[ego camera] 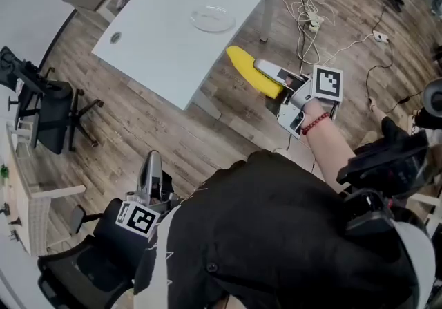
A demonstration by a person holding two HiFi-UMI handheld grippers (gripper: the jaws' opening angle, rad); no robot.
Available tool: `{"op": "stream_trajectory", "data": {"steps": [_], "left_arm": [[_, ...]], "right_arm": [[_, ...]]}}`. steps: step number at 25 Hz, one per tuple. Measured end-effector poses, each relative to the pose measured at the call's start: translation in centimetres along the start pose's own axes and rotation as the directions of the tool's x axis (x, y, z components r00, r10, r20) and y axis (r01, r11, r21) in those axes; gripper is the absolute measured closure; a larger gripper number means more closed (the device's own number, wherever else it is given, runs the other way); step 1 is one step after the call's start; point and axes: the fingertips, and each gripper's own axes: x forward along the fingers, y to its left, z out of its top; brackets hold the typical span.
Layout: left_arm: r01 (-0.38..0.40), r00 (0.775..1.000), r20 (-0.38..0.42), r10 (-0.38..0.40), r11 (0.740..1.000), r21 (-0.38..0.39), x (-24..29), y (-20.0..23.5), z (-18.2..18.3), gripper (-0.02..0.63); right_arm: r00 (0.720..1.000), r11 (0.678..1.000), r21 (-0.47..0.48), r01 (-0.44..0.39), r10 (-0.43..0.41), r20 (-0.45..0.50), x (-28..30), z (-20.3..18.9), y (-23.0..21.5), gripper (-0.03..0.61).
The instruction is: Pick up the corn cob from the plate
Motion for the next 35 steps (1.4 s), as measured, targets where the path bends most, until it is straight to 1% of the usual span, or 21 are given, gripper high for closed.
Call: {"op": "stream_trajectory", "data": {"steps": [3, 7, 8, 10, 12, 15, 19, 23, 27, 35], "left_arm": [[0.003, 1.000, -0.002, -0.003, 1.000, -0.002, 1.5, -1.2, -0.8, 0.600], [-0.008, 1.000, -0.029, 0.010, 0.997, 0.073, 4.6, -6.4, -4.7, 0.601], [-0.006, 0.999, -0.033, 0.009, 0.997, 0.076, 5.3, -7.4, -5.6, 0.600], [0.001, 0.999, -0.034, 0.000, 0.999, 0.048, 6.7, -8.9, -7.5, 0.601], [0.004, 0.999, -0.034, -0.004, 1.000, 0.001, 7.9, -10.1, -9.3, 0.601], [-0.004, 0.999, -0.036, 0.003, 0.999, -0.051, 9.1, -11.8, -11.8, 0.600], [-0.018, 0.999, -0.042, 0.016, 0.998, -0.053, 10.0, -13.7, -14.5, 0.601], [-0.011, 0.999, -0.036, 0.010, 0.999, -0.039, 10.9, -15.8, -15.8, 0.601], [-0.007, 0.999, -0.041, 0.006, 0.999, -0.038, 11.1, -17.3, -17.0, 0.600], [-0.007, 0.998, -0.055, 0.006, 1.000, -0.023, 11.4, -18.2, -17.6, 0.601]], "right_arm": [[1.000, 1.000, 0.012, -0.025, 0.025, -0.002, -1.4, 1.0, 0.0, 0.337], [0.998, 0.998, 0.009, -0.067, 0.067, -0.020, -6.3, 4.1, -0.7, 0.336], [0.997, 0.997, 0.004, -0.076, 0.076, -0.028, -7.1, 4.8, -0.8, 0.336], [0.995, 0.995, -0.007, -0.095, 0.095, -0.044, -8.5, 6.0, -0.8, 0.337], [0.993, 0.994, -0.014, -0.110, 0.109, -0.054, -9.8, 6.9, -0.7, 0.337], [0.993, 0.993, -0.034, -0.112, 0.111, -0.047, -12.2, 8.6, -1.2, 0.336], [0.993, 0.992, -0.040, -0.119, 0.118, -0.032, -15.5, 10.7, -2.4, 0.336], [0.992, 0.990, -0.057, -0.126, 0.124, -0.036, -17.6, 12.1, -2.5, 0.336], [0.989, 0.988, -0.045, -0.147, 0.146, -0.040, -18.9, 12.6, -2.4, 0.336], [0.985, 0.985, -0.049, -0.168, 0.166, -0.034, -19.9, 13.5, -2.1, 0.336]]}}
